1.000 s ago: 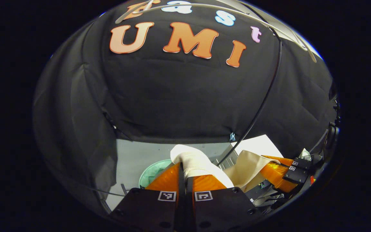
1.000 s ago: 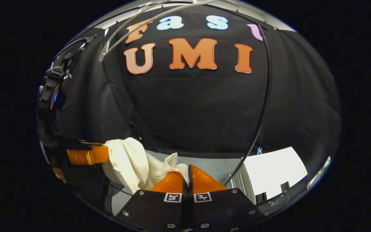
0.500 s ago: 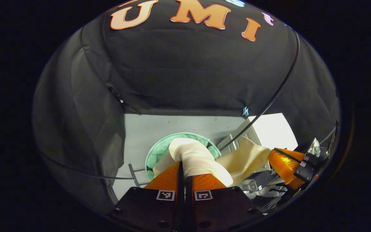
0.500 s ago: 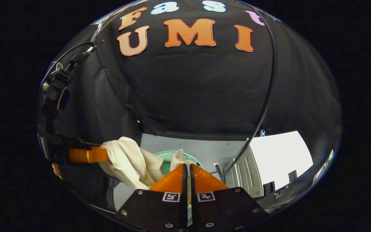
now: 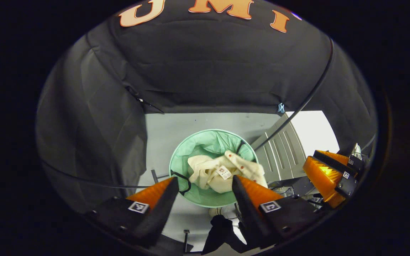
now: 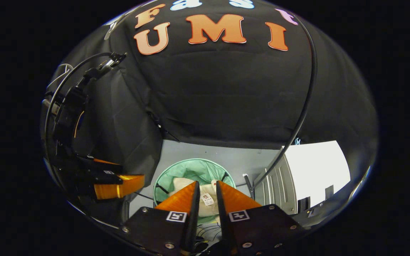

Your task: Grasp the clothes on the hanger with both hands and then place them into the laundry hamper below.

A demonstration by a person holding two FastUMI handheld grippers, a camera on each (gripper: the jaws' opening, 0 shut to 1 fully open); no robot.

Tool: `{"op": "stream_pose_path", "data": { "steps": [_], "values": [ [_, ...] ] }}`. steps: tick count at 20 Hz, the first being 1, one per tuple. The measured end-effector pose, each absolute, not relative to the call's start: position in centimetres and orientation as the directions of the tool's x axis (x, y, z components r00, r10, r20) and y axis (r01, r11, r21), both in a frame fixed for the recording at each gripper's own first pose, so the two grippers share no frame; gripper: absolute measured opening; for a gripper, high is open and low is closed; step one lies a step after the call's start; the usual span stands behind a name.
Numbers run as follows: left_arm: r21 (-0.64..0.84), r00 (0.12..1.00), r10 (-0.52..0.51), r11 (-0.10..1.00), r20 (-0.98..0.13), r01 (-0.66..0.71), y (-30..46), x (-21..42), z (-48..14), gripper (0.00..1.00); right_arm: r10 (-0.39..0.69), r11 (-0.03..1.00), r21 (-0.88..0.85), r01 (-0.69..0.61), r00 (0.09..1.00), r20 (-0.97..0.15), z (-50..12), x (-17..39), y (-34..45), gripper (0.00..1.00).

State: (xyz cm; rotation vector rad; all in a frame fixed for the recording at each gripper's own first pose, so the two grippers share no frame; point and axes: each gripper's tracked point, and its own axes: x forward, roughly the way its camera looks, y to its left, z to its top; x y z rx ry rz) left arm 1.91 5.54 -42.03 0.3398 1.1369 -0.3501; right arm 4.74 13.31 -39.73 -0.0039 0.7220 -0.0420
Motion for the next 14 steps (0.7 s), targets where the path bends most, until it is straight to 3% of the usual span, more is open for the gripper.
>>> {"op": "stream_pose_path", "data": {
  "steps": [1, 2, 3, 4, 5, 7, 8, 14],
  "values": [
    [0.074, 0.374, -0.102, 0.9, -0.922, 0.429, 5.5, 1.5, -42.0, 1.0, -0.038, 0.999, -0.017, 0.035, 0.753, -0.657, -39.6, 4.4, 13.4, 0.35],
    [0.063, 0.368, -0.106, 0.905, -0.924, 0.42, 5.5, 1.2, -41.9, 0.96, -0.037, 0.999, -0.017, 0.034, 0.756, -0.654, -39.4, 4.3, 13.4, 0.39],
    [0.056, 0.364, -0.108, 0.909, -0.925, 0.412, 5.7, 0.8, -41.8, 0.95, -0.041, 0.999, -0.021, 0.036, 0.759, -0.649, -39.2, 4.0, 13.3, 0.53],
    [0.054, 0.364, -0.107, 0.913, -0.925, 0.405, 5.9, 0.8, -41.8, 0.95, -0.055, 0.998, -0.033, 0.045, 0.762, -0.645, -38.7, 3.7, 13.1, 0.54],
    [0.051, 0.367, -0.11, 0.914, -0.923, 0.403, 6.1, 0.6, -41.6, 0.95, -0.076, 0.997, -0.049, 0.059, 0.766, -0.639, -38.5, 3.5, 12.6, 0.69],
    [0.039, 0.385, -0.132, 0.913, -0.914, 0.406, 5.9, 0.4, -40.8, 1.0, -0.095, 0.996, -0.056, 0.076, 0.774, -0.626, -37.9, 3.2, 12.2, 0.82],
    [0.042, 0.395, -0.136, 0.912, -0.909, 0.409, 6.0, 0.2, -40.5, 0.95, -0.096, 0.995, -0.051, 0.082, 0.777, -0.622, -37.4, 3.1, 12.2, 0.84],
    [0.073, 0.448, -0.129, 0.911, -0.885, 0.406, 6.8, -0.2, -37.7, 1.0, -0.121, 0.993, -0.058, 0.107, 0.808, -0.576, -34.5, 1.9, 12.0, 0.93]
  ]
}}
